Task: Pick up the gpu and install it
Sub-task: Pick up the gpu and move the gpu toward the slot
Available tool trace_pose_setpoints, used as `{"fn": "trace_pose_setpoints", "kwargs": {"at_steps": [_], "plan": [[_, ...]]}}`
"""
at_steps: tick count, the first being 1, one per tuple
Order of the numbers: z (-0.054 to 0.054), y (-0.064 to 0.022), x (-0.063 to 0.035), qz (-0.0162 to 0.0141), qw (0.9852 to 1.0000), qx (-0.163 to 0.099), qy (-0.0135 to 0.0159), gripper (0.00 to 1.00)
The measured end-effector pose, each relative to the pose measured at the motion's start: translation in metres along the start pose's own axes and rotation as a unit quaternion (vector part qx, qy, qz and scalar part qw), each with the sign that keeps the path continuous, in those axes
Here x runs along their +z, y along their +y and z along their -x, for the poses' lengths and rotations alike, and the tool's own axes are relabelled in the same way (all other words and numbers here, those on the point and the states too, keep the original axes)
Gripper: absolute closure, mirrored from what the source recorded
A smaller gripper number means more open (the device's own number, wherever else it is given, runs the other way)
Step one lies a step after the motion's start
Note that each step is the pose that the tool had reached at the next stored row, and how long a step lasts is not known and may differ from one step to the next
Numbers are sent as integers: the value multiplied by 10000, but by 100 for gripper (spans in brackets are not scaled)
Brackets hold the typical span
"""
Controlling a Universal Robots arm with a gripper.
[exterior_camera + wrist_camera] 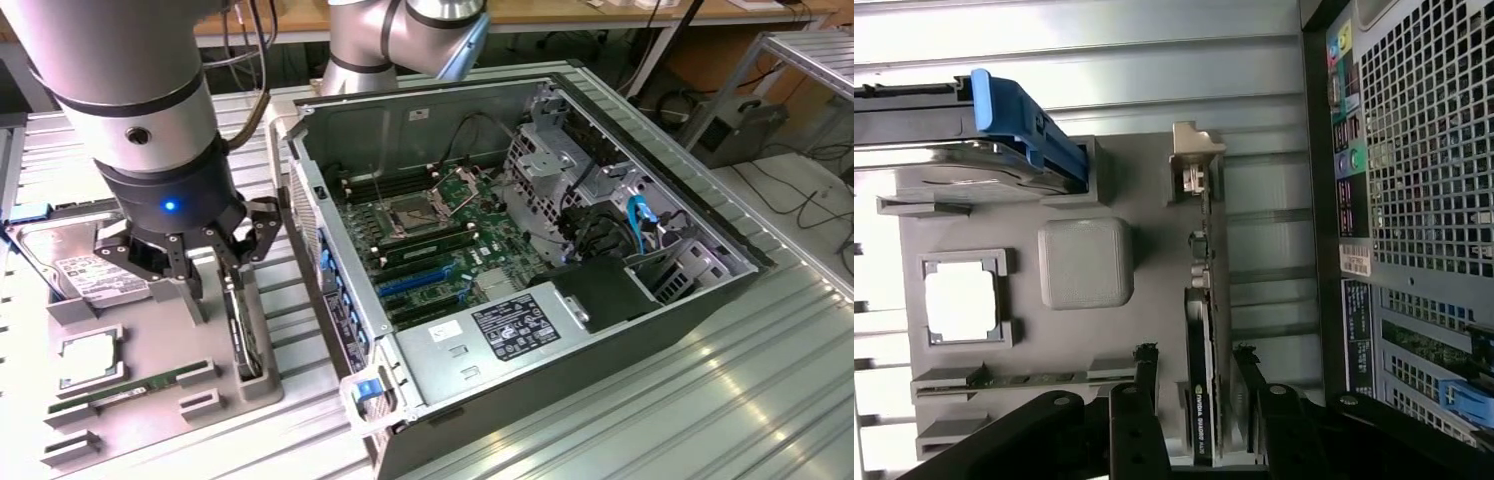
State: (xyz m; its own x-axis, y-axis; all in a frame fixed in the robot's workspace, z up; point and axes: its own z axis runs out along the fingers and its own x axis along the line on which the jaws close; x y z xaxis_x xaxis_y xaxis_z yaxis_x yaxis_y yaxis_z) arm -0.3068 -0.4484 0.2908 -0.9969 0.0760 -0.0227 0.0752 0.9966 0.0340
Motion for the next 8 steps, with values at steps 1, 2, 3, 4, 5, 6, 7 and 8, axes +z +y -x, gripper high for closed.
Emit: {"fn": "trace_pose_setpoints", "kwargs": {"at_steps": [1,2,3,4,5,6,7,8], "plan": [[0,-1,22,0,10000,0,0,58],[0,-2,42,0,10000,1,0,58],[2,-3,61,0,10000,1,0,58],[7,-5,85,0,10000,0,0,58],[10,-6,104,0,10000,0,0,58],[13,-6,123,0,10000,0,0,58],[16,-7,143,0,10000,0,0,58],[17,-7,161,0,10000,0,-1,58]]}}
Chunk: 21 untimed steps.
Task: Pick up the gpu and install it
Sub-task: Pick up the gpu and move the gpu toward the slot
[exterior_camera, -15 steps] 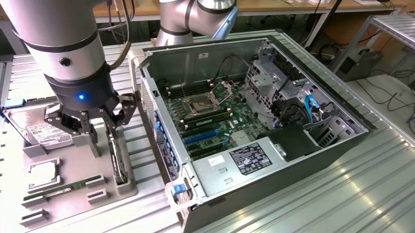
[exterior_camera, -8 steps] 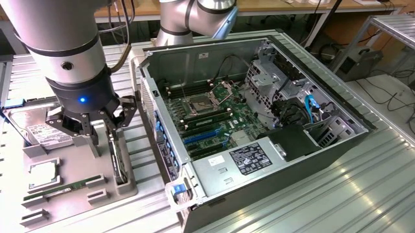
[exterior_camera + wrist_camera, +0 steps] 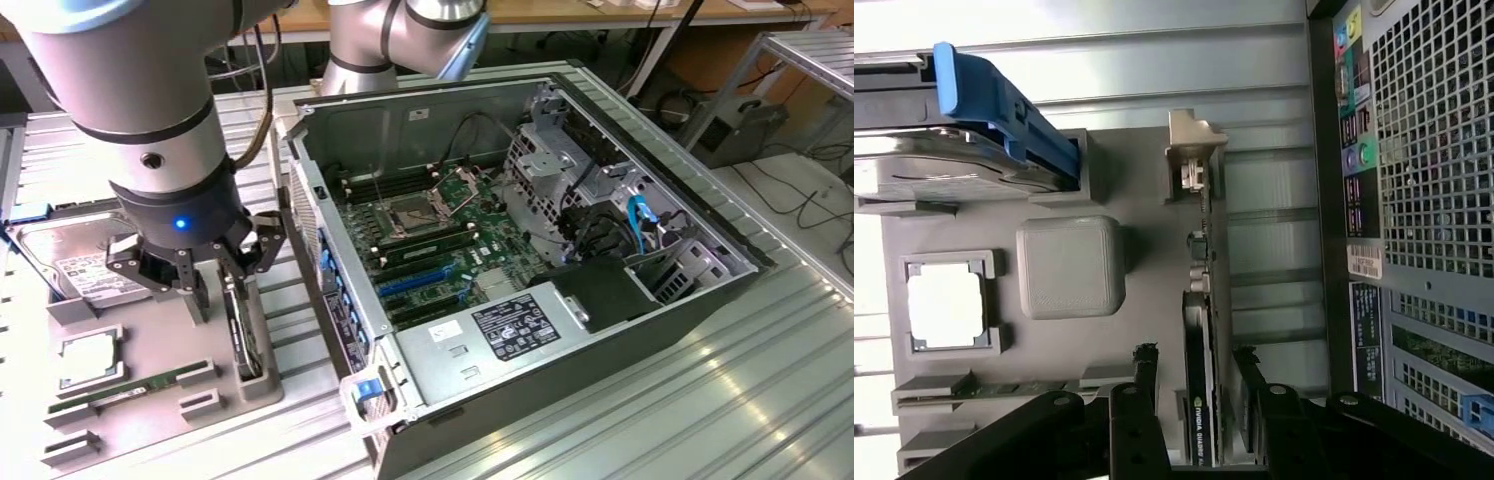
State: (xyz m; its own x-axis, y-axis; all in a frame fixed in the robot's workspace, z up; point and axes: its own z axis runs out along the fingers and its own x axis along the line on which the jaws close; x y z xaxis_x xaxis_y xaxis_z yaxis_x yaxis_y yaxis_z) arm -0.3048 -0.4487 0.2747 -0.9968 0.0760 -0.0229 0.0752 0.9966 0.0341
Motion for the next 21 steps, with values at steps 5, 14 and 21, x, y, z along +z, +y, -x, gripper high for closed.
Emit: {"fn": "trace_pose_setpoints", "kwargs": {"at_steps": [5,14,21], "plan": [[7,-3,88,0,10000,0,-3,58],[12,-7,225,1,10000,3,-23,58],[10,7,258,-1,10000,94,-30,58]]}}
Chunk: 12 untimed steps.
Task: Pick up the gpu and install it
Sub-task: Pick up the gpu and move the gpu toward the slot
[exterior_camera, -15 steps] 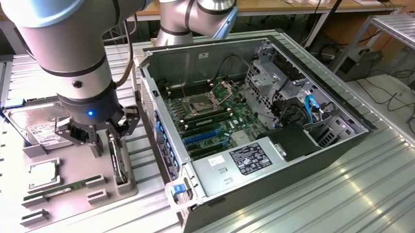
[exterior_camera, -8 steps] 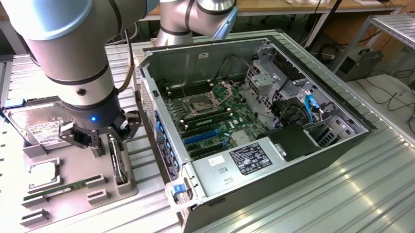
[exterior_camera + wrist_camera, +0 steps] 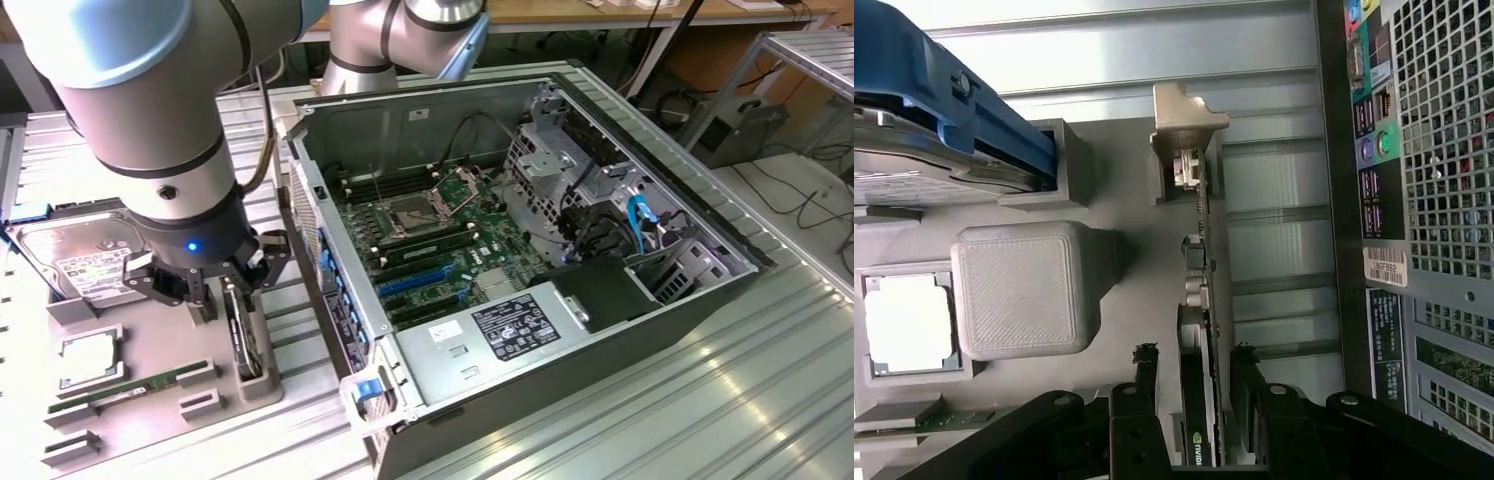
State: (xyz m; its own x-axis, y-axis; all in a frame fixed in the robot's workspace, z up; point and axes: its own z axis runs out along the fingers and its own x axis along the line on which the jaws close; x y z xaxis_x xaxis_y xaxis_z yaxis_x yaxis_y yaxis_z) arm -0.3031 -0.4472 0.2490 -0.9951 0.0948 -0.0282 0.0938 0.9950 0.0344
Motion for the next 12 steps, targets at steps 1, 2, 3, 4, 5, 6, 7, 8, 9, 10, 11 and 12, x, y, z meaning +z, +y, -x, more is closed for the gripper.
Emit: {"fn": "trace_pose_setpoints", "kwargs": {"at_steps": [1,2,3,4,5,6,7,8,9,10,11,12], "plan": [[-1,2,6,0,10000,1,-2,58],[-1,5,14,1,10000,0,-11,58],[-2,8,18,1,10000,1,-17,58],[-2,10,20,2,10000,0,-22,58],[-2,12,21,2,10000,-1,-24,58],[-3,13,21,2,10000,-1,-24,58],[-5,14,21,2,10000,0,-25,58],[-8,15,21,1,10000,0,-25,58],[-11,14,25,-4,10000,-1,-25,58],[-11,14,29,-7,10000,-2,-26,58],[-12,14,34,-10,10000,-2,-26,58],[-12,14,35,-11,10000,-2,-26,58]]}}
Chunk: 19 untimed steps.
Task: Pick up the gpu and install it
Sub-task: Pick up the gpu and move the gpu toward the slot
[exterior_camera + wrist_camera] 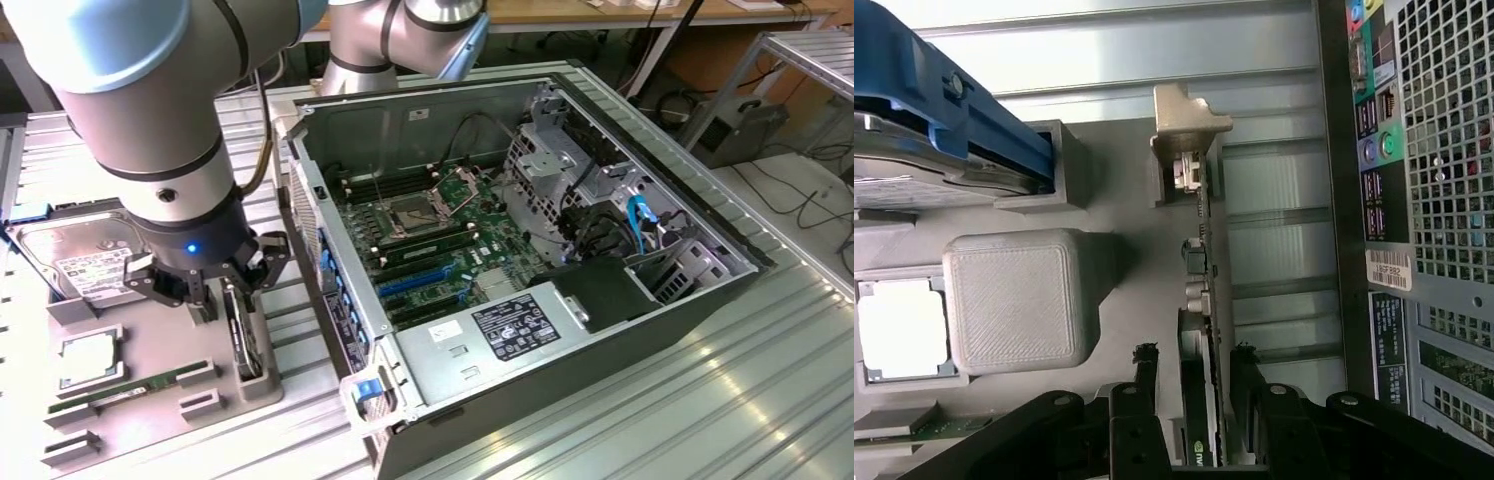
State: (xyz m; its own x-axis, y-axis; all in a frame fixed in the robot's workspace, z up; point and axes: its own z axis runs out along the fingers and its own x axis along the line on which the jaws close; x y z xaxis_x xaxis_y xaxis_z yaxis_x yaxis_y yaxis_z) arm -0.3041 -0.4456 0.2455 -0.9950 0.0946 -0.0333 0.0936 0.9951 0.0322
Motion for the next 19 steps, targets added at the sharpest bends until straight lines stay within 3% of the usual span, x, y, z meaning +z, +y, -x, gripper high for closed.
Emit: {"fn": "trace_pose_setpoints", "kwargs": {"at_steps": [3,4,5,19], "plan": [[0,0,3,0,10000,-1,0,58],[0,0,3,0,10000,-1,0,72],[0,0,3,0,10000,-2,0,73],[32,5,-72,11,9998,-184,41,74]]}}
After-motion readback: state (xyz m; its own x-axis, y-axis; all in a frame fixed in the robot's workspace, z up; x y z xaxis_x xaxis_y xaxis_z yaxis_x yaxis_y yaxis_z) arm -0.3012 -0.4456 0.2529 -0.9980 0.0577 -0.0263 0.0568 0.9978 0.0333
